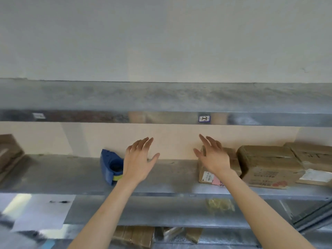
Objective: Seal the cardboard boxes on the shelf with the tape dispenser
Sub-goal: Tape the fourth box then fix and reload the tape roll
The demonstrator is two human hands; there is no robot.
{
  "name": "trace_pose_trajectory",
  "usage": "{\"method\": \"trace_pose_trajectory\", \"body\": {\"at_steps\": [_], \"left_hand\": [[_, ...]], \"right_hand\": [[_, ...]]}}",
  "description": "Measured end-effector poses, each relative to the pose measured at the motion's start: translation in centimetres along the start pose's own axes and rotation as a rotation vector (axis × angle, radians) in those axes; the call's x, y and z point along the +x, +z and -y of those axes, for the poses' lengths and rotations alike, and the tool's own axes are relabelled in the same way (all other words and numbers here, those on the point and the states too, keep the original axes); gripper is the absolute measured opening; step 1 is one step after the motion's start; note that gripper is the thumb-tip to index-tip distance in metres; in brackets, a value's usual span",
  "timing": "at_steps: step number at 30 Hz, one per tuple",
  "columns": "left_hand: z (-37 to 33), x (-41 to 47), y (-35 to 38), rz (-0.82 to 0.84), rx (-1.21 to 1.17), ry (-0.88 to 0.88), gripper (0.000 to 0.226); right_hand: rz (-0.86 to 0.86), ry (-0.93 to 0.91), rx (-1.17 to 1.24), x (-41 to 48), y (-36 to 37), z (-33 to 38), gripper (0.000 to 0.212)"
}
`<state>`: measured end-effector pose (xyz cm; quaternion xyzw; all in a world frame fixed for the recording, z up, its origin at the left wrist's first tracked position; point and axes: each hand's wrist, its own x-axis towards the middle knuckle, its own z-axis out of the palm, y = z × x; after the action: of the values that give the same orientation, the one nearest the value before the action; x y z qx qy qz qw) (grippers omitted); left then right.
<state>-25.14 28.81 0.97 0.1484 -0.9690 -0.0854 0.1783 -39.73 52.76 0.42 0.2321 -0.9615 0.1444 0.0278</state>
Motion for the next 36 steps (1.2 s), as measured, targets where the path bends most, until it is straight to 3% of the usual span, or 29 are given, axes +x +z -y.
{"method": "trace_pose_trajectory", "body": {"at_steps": [22, 32, 36], "left_hand": [[33.7, -15.0, -14.9, -0.115, 0.165, -0.324, 0.082], [46.6, -17.1, -15.5, -0.172, 0.163, -0.46, 0.074], [51.6, -17.3, -15.1, -0.196, 0.135, -0.539, 0.059]], "right_hand": [[0.088, -0.365, 0.118, -3.7, 8.2, 40.9, 0.065], [0.195, -0.611, 0.112, -0.5, 13.6, 55.8, 0.064], [0.265, -0.685, 0.123, 2.2, 16.6, 62.1, 0.064]]}}
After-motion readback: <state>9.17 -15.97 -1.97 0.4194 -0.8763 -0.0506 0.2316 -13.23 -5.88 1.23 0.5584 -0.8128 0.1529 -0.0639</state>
